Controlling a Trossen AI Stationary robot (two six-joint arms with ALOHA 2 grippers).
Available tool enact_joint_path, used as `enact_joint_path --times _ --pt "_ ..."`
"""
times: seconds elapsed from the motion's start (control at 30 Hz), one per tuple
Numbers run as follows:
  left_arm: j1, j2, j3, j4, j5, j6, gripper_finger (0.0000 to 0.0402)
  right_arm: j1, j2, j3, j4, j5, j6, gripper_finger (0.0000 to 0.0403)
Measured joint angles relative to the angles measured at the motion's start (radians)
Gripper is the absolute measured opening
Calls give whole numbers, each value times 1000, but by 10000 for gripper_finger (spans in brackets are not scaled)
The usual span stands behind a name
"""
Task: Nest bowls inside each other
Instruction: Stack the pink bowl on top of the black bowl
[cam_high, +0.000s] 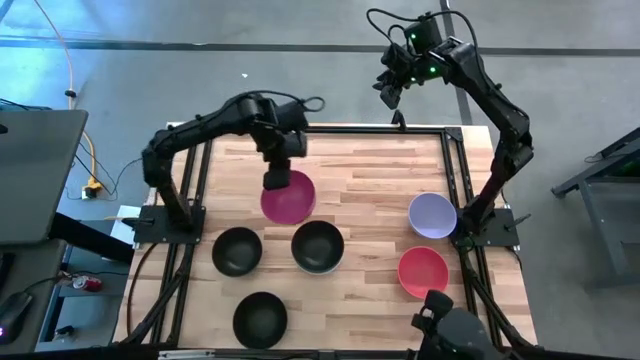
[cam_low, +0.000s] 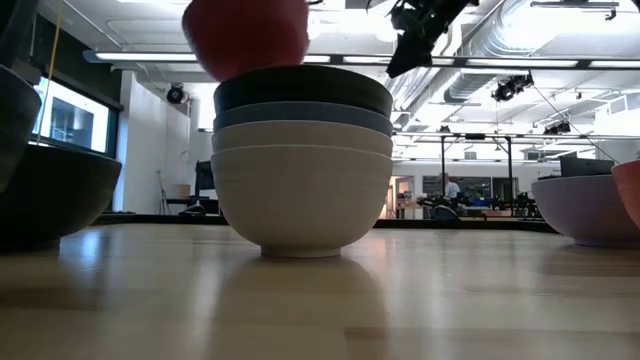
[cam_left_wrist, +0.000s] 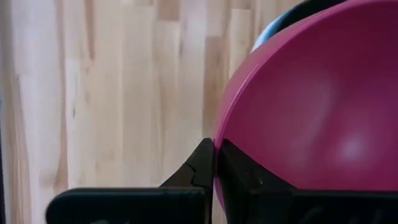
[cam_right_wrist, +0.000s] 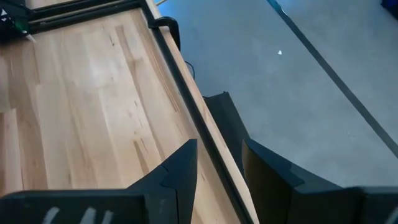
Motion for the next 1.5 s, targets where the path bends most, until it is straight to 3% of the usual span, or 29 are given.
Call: enact_joint_path --times 0.27,0.63,0.9,1.23,1.5 --pt "-94 158 178 -26 0 46 0 -2 35 0 0 0 -11 119" --pt "-160 241 186 -27 0 70 0 -1 65 0 4 0 -16 119" --pt "-191 249 186 20 61 70 0 -1 65 0 30 -1 -8 119" --pt "-204 261 189 52 65 61 0 -1 65 0 29 -1 -8 119" --pt "-213 378 277 -24 74 78 0 -1 65 0 17 -1 -8 119"
